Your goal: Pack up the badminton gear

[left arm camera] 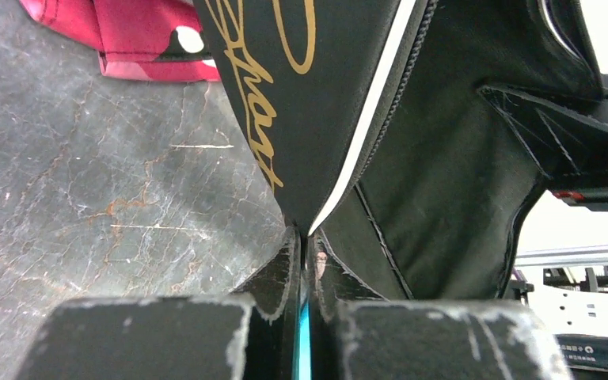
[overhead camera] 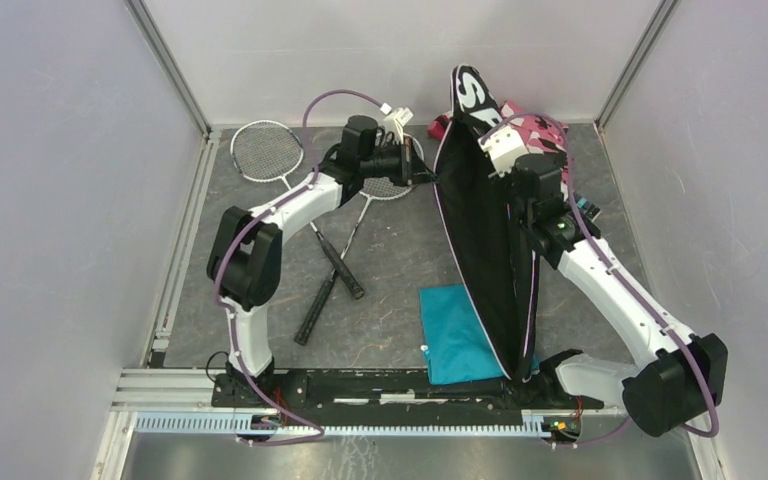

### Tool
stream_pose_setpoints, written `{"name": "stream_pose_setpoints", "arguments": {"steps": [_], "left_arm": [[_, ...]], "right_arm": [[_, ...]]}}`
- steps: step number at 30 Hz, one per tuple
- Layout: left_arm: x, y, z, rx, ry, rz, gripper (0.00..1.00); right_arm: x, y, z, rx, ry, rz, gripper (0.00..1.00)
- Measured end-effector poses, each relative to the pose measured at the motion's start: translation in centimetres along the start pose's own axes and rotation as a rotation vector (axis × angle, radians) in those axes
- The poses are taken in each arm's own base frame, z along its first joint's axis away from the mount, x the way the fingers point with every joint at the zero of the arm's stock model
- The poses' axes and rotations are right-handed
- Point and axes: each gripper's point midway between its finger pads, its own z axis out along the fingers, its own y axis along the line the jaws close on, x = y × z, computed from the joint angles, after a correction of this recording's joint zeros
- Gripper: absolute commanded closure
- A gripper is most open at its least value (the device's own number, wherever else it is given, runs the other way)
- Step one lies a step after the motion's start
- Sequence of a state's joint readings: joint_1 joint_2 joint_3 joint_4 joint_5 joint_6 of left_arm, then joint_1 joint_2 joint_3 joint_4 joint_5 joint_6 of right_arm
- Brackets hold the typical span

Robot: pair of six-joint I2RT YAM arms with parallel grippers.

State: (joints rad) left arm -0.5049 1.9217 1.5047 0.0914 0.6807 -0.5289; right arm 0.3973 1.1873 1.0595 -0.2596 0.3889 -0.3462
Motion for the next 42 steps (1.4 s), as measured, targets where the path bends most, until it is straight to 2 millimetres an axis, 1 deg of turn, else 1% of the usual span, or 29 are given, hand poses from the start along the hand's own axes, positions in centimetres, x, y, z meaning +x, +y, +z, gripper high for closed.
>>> {"name": "stream_pose_setpoints", "arguments": {"steps": [4,8,10,12,14,16,20,21,23,24,25,27,30,32,34,37,38,40,42], "left_arm": [[1.9,1.4,2.4,-0.013,0.065,-0.032,0.88],[3.4,2.5,3.9,-0.030,0.106,-0.056,0.80],[3.9,3.2,4.0,-0.051,0.119,-0.060,0.72],[4.3,3.5,3.9,-0.063,0.131,-0.066,0.61],[4.4,3.8,3.7,-0.069,0.137,-0.065,0.47],[4.5,4.1,3.5,-0.074,0.146,-0.061,0.36],[4.8,5.3,2.4,-0.084,0.165,-0.051,0.21],[5.0,5.7,1.8,-0.092,0.171,-0.047,0.19],[5.4,6.9,0.0,-0.125,0.188,-0.040,0.18],[5.7,7.7,-1.3,-0.150,0.199,-0.030,0.18],[5.6,8.2,-2.3,-0.174,0.201,-0.020,0.18],[5.3,9.9,-4.7,-0.254,0.209,0.018,0.19],[4.5,12.3,-7.6,-0.375,0.217,0.091,0.21],[4.7,13.8,-9.1,-0.449,0.245,0.125,0.22],[5.4,15.3,-10.2,-0.523,0.280,0.149,0.22],[7.2,16.8,-12.2,-0.610,0.326,0.152,0.18],[8.1,17.3,-13.1,-0.640,0.343,0.144,0.16],[9.2,17.8,-15.3,-0.698,0.354,0.124,0.14],[9.4,18.5,-17.6,-0.760,0.342,0.106,0.12]], "right_arm": [[2.0,0.5,0.5,0.012,0.055,-0.015,1.00],[3.0,1.4,1.5,-0.002,0.090,-0.003,1.00],[3.2,2.0,2.1,-0.012,0.097,0.011,1.00],[3.4,2.7,2.7,-0.025,0.102,0.028,1.00],[3.6,3.3,3.4,-0.031,0.107,0.047,1.00],[4.0,4.0,4.2,-0.037,0.116,0.067,1.00],[4.9,5.4,5.3,-0.064,0.145,0.090,1.00],[5.2,5.7,5.5,-0.071,0.153,0.095,1.00],[5.5,6.2,5.8,-0.083,0.163,0.101,1.00],[5.6,6.3,5.9,-0.088,0.166,0.103,1.00],[5.6,6.4,5.9,-0.092,0.166,0.106,1.00],[5.6,6.7,5.9,-0.104,0.163,0.110,1.00],[5.4,7.0,5.9,-0.124,0.157,0.113,1.00],[5.3,7.2,5.9,-0.134,0.154,0.115,1.00],[5.2,7.4,5.8,-0.146,0.150,0.116,1.00],[5.1,7.5,5.8,-0.159,0.144,0.116,1.00],[5.0,7.6,5.7,-0.165,0.141,0.118,1.00],[4.8,7.7,5.7,-0.174,0.135,0.120,1.00],[4.8,7.8,5.6,-0.181,0.132,0.121,1.00]]}}
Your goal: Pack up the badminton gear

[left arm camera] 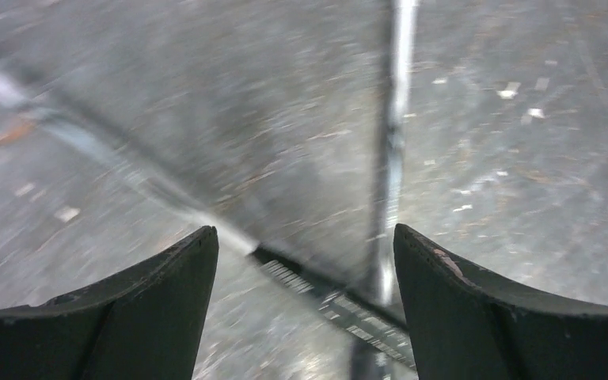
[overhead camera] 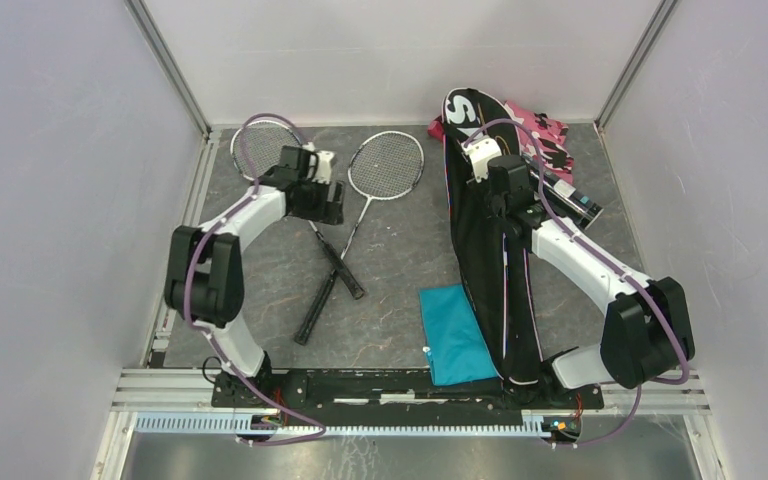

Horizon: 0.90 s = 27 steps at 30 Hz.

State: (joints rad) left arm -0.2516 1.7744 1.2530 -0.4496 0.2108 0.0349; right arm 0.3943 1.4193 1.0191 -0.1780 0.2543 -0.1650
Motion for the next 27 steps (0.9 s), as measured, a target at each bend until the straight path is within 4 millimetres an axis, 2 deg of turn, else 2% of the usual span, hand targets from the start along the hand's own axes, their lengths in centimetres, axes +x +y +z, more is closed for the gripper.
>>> {"name": "stream_pose_setpoints", "arguments": {"steps": [6,10,13,21,27], "left_arm": [[0.6,6.3,-3.5,-0.170,-0.088,-0.127,0.11],[0.3,8.8,-4.0,-0.249,-0.123,-0.200,0.11],[0.2,9.6,-3.3,-0.268,-0.125,-0.250,0.12],[0.1,11.2,0.9,-0.292,-0.099,-0.403,0.21],[-0.6,11.8,2.0,-0.311,-0.121,-0.486,0.25]], "right_arm": [[-0.1,0.3,0.0,-0.018,-0.005,-0.005,1.00],[-0.2,0.3,-0.1,-0.024,-0.010,-0.010,1.00],[-0.3,0.5,-0.2,-0.034,-0.015,-0.013,1.00],[-0.4,0.9,-0.2,-0.063,-0.021,-0.012,1.00],[-0.5,1.3,-0.2,-0.082,-0.025,-0.012,1.00]]}}
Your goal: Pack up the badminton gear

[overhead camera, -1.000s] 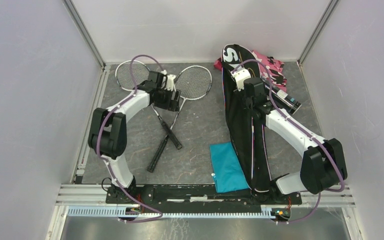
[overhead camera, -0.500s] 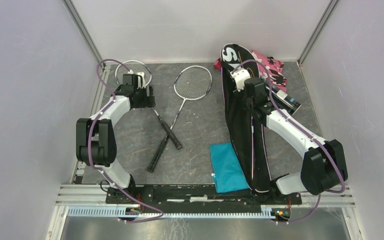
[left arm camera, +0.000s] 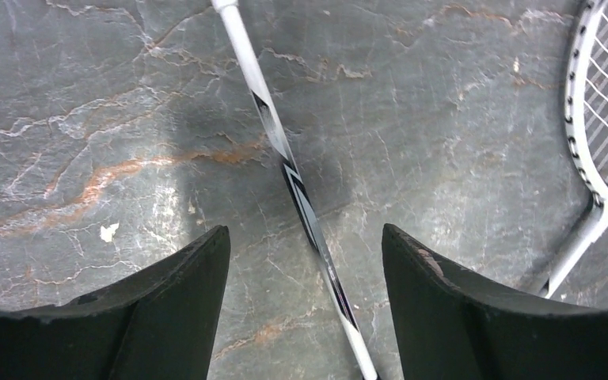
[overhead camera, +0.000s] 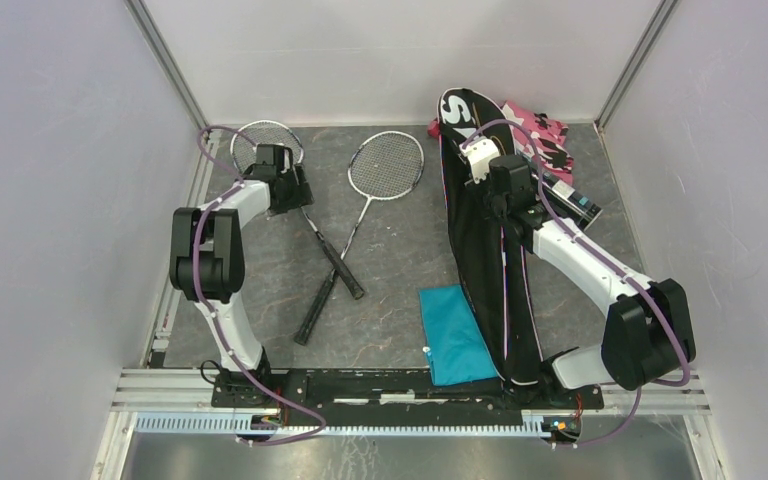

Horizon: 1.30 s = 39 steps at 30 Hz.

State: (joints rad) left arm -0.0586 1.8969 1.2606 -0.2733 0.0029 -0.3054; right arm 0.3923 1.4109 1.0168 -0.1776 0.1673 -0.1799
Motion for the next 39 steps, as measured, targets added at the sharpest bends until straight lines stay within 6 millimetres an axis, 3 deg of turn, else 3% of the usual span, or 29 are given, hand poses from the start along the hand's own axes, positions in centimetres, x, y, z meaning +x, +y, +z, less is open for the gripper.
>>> {"name": "stream_pose_setpoints", "arguments": {"steps": [4,10,15,23,28,31,39], "left_arm": [[0.0,0.5,0.9,-0.035,0.002,-0.030,0.29],[0.0,0.7,2.2,-0.071,0.001,-0.070,0.42],[-0.2,0.9,2.5,-0.086,-0.009,-0.086,0.69],[-0.1,0.9,2.3,-0.085,-0.014,-0.090,0.97],[0.2,1.0,0.4,-0.076,-0.012,-0.079,0.98],[-0.7,0.1,-1.3,-0.037,-0.033,-0.053,0.98],[-4.3,-2.3,-9.6,0.111,-0.164,0.139,0.98]], "right_arm": [[0.0,0.2,0.0,-0.009,-0.002,0.000,1.00],[-0.1,0.2,0.0,-0.012,-0.004,0.000,1.00],[-0.1,0.2,-0.1,-0.014,-0.007,0.000,1.00],[0.0,0.3,-0.1,-0.020,-0.007,-0.005,1.00],[0.0,0.3,-0.1,-0.020,-0.005,-0.009,1.00],[-0.2,0.2,-0.2,-0.017,-0.003,-0.009,1.00],[-2.1,-0.5,-0.9,0.001,-0.019,0.026,1.00]]}}
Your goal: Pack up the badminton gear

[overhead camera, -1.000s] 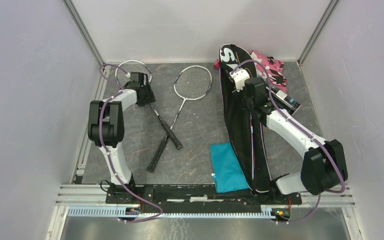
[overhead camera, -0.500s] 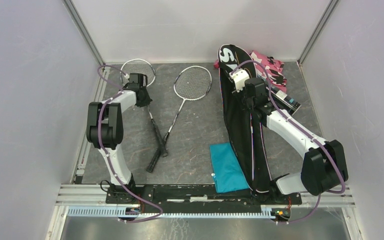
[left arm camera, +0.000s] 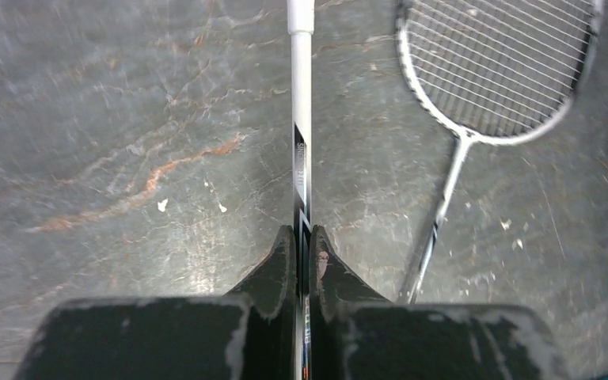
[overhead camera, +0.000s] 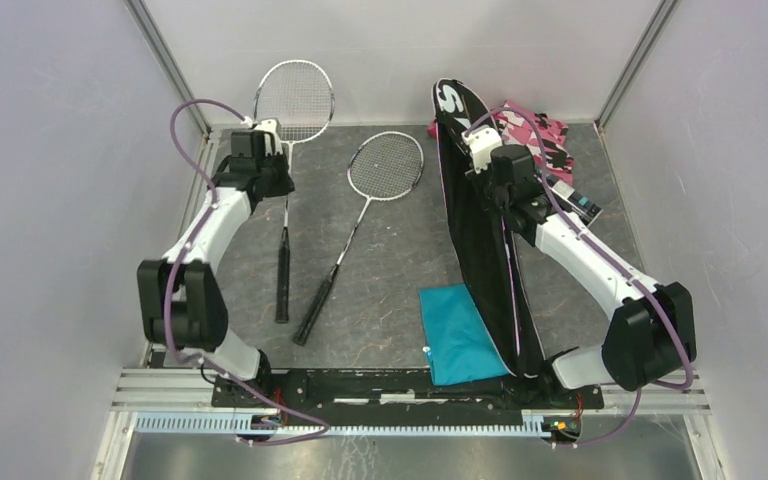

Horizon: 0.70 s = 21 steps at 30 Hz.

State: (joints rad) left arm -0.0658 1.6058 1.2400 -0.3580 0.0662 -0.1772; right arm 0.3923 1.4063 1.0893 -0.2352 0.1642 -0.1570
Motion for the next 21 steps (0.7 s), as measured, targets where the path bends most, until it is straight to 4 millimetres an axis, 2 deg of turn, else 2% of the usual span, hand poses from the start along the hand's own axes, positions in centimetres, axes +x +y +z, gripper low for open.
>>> {"name": "stream_pose_setpoints", "arguments": {"steps": [3,7,10,14,21], "left_arm": [[-1.2,-1.1,-2.9,0.050,-0.042,0.094,0.98],[-1.6,-3.3,-6.6,0.117,-0.077,0.248,0.98],[-1.0,-5.5,-9.0,0.170,-0.086,0.373,0.98],[0.1,-7.4,-11.4,0.236,-0.085,0.476,0.98],[1.7,-8.6,-15.1,0.299,-0.095,0.609,0.98]], "right_arm": [[-1.0,-0.2,-0.3,0.008,-0.015,0.028,1.00],[-2.5,-0.6,-0.2,0.024,-0.034,0.073,1.00],[-3.7,-0.8,0.3,0.032,-0.041,0.105,1.00],[-4.6,-1.0,0.8,0.046,-0.042,0.151,1.00],[-4.2,-1.4,1.6,0.102,-0.008,0.204,1.00]]}}
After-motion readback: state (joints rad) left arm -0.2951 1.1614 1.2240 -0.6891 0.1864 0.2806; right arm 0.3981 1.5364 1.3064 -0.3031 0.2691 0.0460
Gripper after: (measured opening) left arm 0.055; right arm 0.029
